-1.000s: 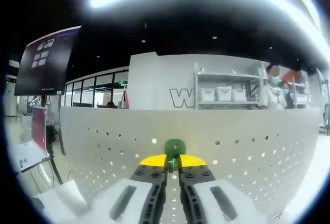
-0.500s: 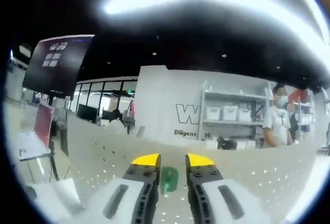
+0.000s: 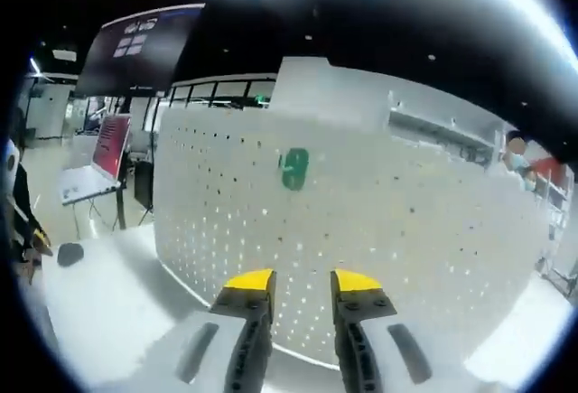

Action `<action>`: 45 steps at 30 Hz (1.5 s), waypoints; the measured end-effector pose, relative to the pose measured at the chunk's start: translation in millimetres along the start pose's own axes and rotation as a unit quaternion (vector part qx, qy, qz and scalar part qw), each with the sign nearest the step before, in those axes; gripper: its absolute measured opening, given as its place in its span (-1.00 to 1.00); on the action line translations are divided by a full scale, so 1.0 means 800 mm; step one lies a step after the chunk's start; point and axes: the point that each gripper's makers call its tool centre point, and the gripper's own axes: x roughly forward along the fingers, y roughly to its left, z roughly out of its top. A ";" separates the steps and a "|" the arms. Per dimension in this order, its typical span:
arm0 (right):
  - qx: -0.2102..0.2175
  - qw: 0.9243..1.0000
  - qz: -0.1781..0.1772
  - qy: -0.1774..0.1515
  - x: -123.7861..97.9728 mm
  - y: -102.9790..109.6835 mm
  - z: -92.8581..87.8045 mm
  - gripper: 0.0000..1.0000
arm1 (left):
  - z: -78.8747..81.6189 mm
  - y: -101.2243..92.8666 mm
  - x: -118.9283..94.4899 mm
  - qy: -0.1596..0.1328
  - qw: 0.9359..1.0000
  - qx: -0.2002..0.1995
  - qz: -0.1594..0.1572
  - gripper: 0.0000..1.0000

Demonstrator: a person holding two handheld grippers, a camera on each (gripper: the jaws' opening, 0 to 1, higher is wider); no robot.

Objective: Insert the hook assembly into the mounting plate slot until the hook locks in place.

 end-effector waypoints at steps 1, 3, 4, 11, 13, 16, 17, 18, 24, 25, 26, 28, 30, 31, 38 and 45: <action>-0.001 1.000 0.005 0.010 -0.005 0.003 -0.010 -0.57 | -0.001 0.000 0.000 0.002 1.000 0.000 0.001 0.83; -0.013 0.999 0.011 0.027 -0.017 0.008 -0.031 -0.56 | -0.002 0.001 -0.001 0.003 1.000 0.000 0.002 0.83; -0.013 0.999 0.014 0.035 -0.024 0.009 -0.043 -0.56 | -0.003 0.001 -0.001 0.003 1.000 0.000 0.001 0.83; 0.004 0.998 0.012 0.064 -0.057 -0.010 -0.084 -0.55 | -0.009 0.001 -0.003 0.008 1.000 0.001 0.001 0.83; 0.019 0.997 0.022 0.066 -0.065 -0.009 -0.088 -0.53 | -0.011 0.002 -0.003 0.009 1.000 0.000 0.000 0.83; 0.022 0.997 0.032 0.072 -0.074 -0.002 -0.093 -0.53 | -0.015 0.004 0.000 0.013 1.000 0.000 0.002 0.83; 0.023 0.996 0.035 0.076 -0.078 0.002 -0.096 -0.53 | -0.016 0.005 0.001 0.015 1.000 0.001 0.003 0.83; 0.025 0.996 0.037 0.079 -0.081 0.005 -0.099 -0.53 | -0.018 0.006 0.001 0.016 1.000 0.000 0.003 0.83; 0.039 0.993 0.052 0.099 -0.099 0.031 -0.124 -0.53 | -0.027 0.007 0.004 0.025 1.000 -0.001 0.004 0.82; 0.038 0.993 0.056 0.101 -0.102 0.037 -0.127 -0.53 | -0.030 0.008 0.004 0.029 1.000 -0.001 0.005 0.82; 0.037 0.992 0.059 0.103 -0.105 0.041 -0.130 -0.53 | -0.032 0.008 0.004 0.031 1.000 -0.001 0.005 0.82; 0.033 0.991 0.066 0.107 -0.109 0.051 -0.136 -0.53 | -0.038 0.011 0.004 0.038 0.999 -0.001 0.009 0.82; 0.033 0.990 0.078 0.110 -0.111 0.063 -0.140 -0.54 | -0.041 0.013 0.004 0.043 0.999 0.001 0.012 0.82; 0.032 0.990 0.083 0.112 -0.111 0.068 -0.142 -0.54 | -0.042 0.015 0.004 0.044 0.999 -0.001 0.013 0.82; 0.019 0.980 0.149 0.127 -0.100 0.133 -0.160 -0.55 | -0.044 0.020 0.002 0.049 0.999 -0.005 0.019 0.82; 0.004 0.962 0.225 0.153 -0.074 0.207 -0.181 -0.58 | -0.042 0.027 -0.001 0.050 0.998 -0.009 0.024 0.81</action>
